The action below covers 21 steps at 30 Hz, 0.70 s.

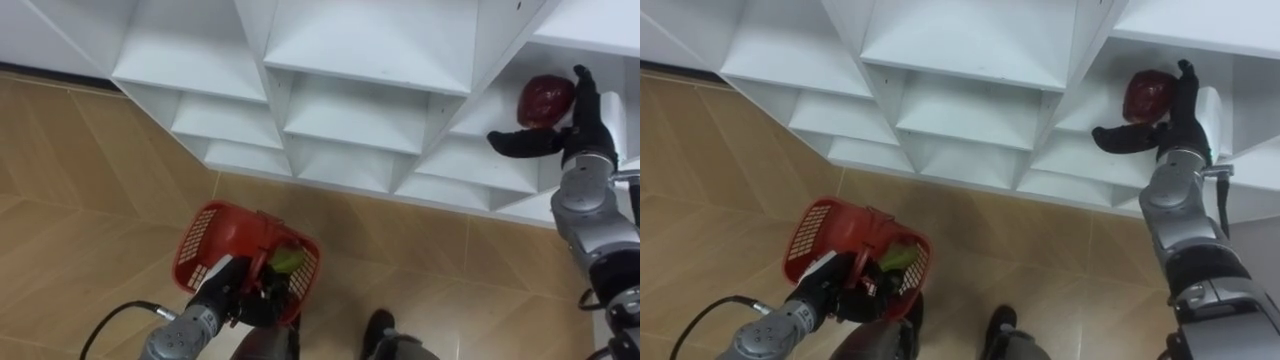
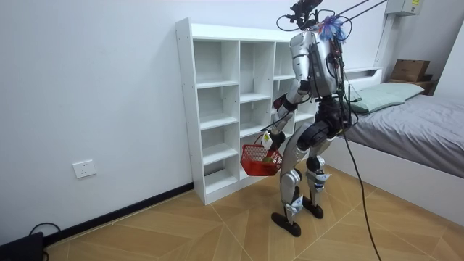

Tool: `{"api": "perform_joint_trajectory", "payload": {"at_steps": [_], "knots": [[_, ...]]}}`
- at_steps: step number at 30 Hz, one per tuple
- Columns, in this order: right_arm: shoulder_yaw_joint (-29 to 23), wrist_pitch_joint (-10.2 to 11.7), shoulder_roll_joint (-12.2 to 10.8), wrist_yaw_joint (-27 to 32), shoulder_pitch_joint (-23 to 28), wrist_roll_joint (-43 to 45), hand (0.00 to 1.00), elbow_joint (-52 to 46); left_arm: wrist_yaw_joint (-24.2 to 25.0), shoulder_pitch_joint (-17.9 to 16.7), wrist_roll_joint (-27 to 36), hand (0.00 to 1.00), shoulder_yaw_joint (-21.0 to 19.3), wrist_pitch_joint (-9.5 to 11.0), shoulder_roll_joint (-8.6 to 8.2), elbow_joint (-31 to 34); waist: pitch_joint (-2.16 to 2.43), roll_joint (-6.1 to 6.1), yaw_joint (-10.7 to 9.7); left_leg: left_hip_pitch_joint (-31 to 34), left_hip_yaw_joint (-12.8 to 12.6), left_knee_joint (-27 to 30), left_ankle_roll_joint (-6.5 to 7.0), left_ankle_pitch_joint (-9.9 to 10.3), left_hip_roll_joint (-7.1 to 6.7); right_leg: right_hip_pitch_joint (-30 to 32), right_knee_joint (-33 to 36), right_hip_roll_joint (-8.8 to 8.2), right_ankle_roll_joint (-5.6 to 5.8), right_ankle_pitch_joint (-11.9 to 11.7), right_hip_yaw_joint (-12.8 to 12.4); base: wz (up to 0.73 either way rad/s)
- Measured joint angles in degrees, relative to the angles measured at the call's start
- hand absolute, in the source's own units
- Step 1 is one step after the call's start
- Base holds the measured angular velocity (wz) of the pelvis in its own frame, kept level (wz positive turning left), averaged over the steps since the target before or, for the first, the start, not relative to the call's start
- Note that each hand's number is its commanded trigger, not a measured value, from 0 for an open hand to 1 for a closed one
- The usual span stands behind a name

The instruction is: Collect fruits from the closet

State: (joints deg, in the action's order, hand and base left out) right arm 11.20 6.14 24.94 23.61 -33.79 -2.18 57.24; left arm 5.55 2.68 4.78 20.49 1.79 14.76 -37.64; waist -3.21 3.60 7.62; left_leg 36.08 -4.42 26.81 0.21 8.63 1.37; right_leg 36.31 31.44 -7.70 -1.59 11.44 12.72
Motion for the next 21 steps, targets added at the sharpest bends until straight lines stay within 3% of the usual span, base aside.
{"api": "perform_joint_trajectory", "payload": {"at_steps": [6, 7, 8, 9, 10, 21], "knots": [[-0.02, 0.02, 0.01, 0.0, 0.0, 0.01, 0.0, -0.15, 0.0, 0.05, -0.02, 1.0, 0.0, -0.21, 0.0, 0.0, 0.0, -0.01, -0.03, 0.0, -0.01, -0.12, -0.01, 0.0, 0.01, -0.01, -0.14, 0.02, 0.01, -0.01, 0.01, 0.0], [-0.02, 0.02, 0.02, 0.0, 0.0, 0.01, 0.07, -0.22, 0.0, 0.03, -0.02, 1.0, 0.0, -0.21, 0.0, 0.0, 0.0, -0.01, -0.03, 0.0, -0.01, -0.2, -0.03, -0.02, 0.02, -0.01, -0.25, 0.05, 0.02, -0.04, 0.02, 0.0], [-0.02, 0.0, 0.02, 0.01, 0.0, 0.1, 0.61, -0.32, 0.0, 0.01, 0.0, 1.0, 0.0, -0.21, 0.0, 0.0, 0.0, -0.02, -0.03, 0.01, -0.03, -0.22, -0.03, -0.04, 0.06, -0.03, -0.37, 0.12, 0.03, -0.09, 0.0, -0.03], [-0.02, -0.01, 0.02, 0.01, 0.0, 0.62, 0.85, -0.63, 0.0, -0.03, 0.02, 1.0, 0.01, -0.25, 0.01, 0.0, -0.02, -0.04, -0.03, 0.0, -0.06, -0.31, -0.04, -0.06, 0.15, -0.09, -0.68, 0.26, 0.04, -0.26, -0.02, 0.0], [-0.02, 0.0, 0.02, 0.03, 0.0, 0.76, 1.0, -0.82, 0.0, -0.02, 0.03, 1.0, 0.08, -0.28, 0.0, 0.0, -0.02, -0.05, -0.05, 0.01, -0.06, -0.33, -0.04, -0.07, 0.15, -0.1, -0.71, 0.28, 0.05, -0.28, -0.02, 0.0], [-0.04, -0.13, 0.07, 3.7, -0.54, 4.85, 1.0, -1.41, 0.09, -0.41, 0.01, 1.0, 0.22, -0.27, -0.03, -0.01, -0.08, -0.14, 0.57, 0.04, -0.09, -0.8, -0.19, -0.16, 0.37, -0.07, -1.26, 0.64, -0.05, -0.4, -0.07, 0.0]]}}
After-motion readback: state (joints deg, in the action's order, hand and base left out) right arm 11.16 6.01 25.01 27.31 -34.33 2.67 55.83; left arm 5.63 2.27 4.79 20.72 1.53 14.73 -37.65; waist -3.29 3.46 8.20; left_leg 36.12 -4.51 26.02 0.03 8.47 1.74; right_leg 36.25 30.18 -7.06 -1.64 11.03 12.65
